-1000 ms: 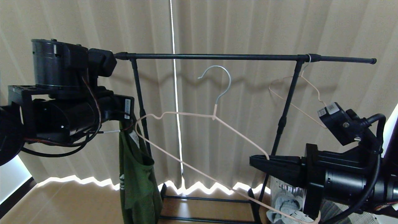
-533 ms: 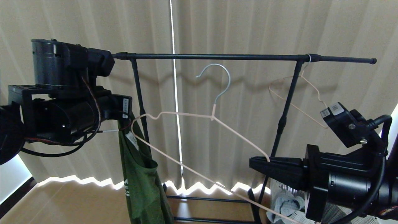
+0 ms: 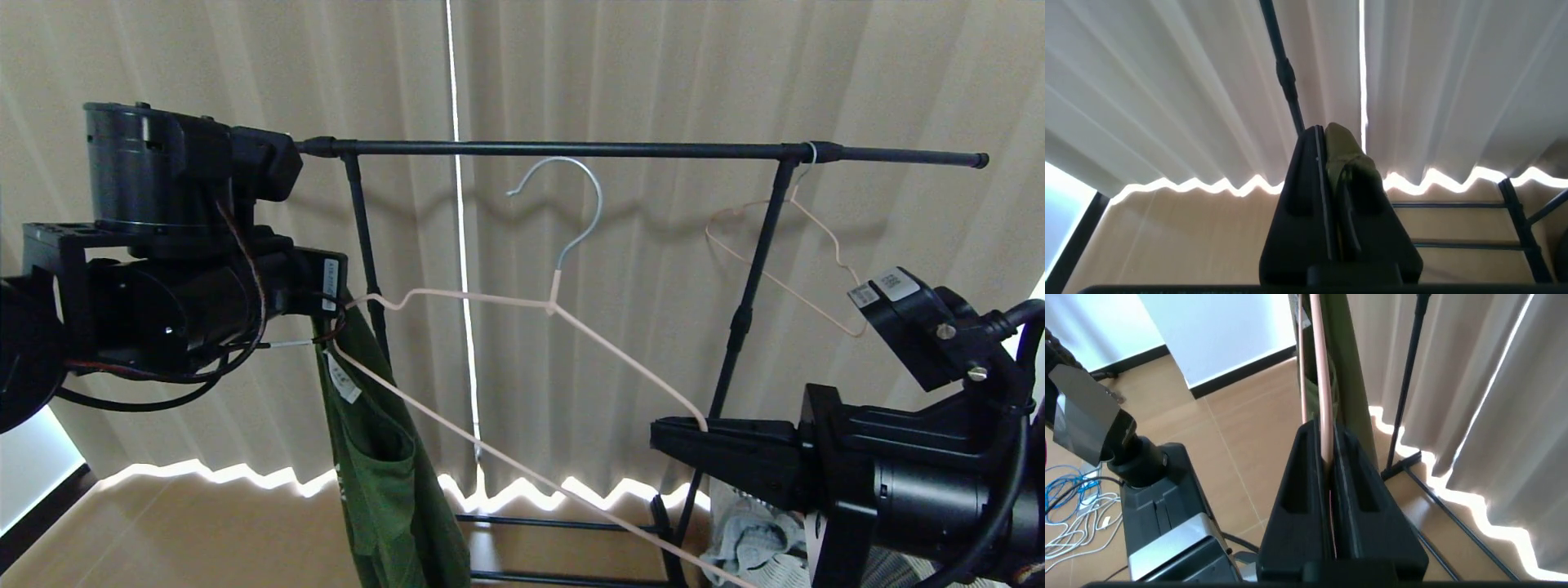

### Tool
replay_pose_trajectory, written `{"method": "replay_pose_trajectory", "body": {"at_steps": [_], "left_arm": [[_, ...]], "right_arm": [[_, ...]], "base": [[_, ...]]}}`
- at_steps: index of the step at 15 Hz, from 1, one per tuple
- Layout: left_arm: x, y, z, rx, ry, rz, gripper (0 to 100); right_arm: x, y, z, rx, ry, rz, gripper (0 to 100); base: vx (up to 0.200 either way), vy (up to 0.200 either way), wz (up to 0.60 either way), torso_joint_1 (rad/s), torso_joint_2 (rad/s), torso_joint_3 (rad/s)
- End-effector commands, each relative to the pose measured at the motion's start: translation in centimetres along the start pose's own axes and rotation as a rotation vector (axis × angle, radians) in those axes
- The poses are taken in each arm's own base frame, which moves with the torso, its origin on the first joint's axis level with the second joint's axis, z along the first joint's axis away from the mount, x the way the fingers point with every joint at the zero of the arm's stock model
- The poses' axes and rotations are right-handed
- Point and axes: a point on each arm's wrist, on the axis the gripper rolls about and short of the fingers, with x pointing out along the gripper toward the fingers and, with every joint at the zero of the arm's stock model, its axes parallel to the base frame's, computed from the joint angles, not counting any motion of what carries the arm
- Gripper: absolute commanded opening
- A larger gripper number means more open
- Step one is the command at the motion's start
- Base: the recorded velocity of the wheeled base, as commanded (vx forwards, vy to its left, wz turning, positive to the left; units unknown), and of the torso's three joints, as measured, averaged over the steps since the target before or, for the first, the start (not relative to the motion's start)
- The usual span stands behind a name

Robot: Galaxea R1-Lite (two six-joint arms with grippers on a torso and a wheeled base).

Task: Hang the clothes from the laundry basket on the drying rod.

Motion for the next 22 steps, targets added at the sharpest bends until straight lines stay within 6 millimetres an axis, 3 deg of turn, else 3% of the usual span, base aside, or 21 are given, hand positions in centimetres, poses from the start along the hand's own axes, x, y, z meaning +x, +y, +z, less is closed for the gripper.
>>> {"method": "replay_pose_trajectory", "body": {"at_steps": [1, 7, 11, 16, 22], "left_arm": [[0.0, 0.0, 0.1, -0.001, -0.002, 0.000, 0], [-0.2, 0.0, 0.1, 0.001, -0.004, -0.001, 0], [0.2, 0.0, 0.0, 0.006, 0.003, 0.032, 0], [1.0, 0.5, -0.1, 0.003, 0.014, 0.062, 0], [0.6, 0.2, 0.0, 0.010, 0.003, 0.048, 0]], "right_arm": [[0.0, 0.0, 0.0, -0.001, -0.001, 0.005, 0], [2.1, -0.6, 0.2, 0.013, 0.032, 0.009, 0], [1.8, -0.5, 0.1, 0.013, 0.033, 0.012, 0], [-0.1, 0.9, -0.5, -0.001, 0.021, 0.059, 0], [1.8, 0.0, 0.0, 0.004, 0.016, 0.034, 0]], "base": [[0.000, 0.000, 0.00, 0.000, 0.00, 0.000], [0.000, 0.000, 0.00, 0.000, 0.00, 0.000], [0.000, 0.000, 0.00, 0.000, 0.00, 0.000], [0.000, 0.000, 0.00, 0.000, 0.00, 0.000], [0.000, 0.000, 0.00, 0.000, 0.00, 0.000]]}}
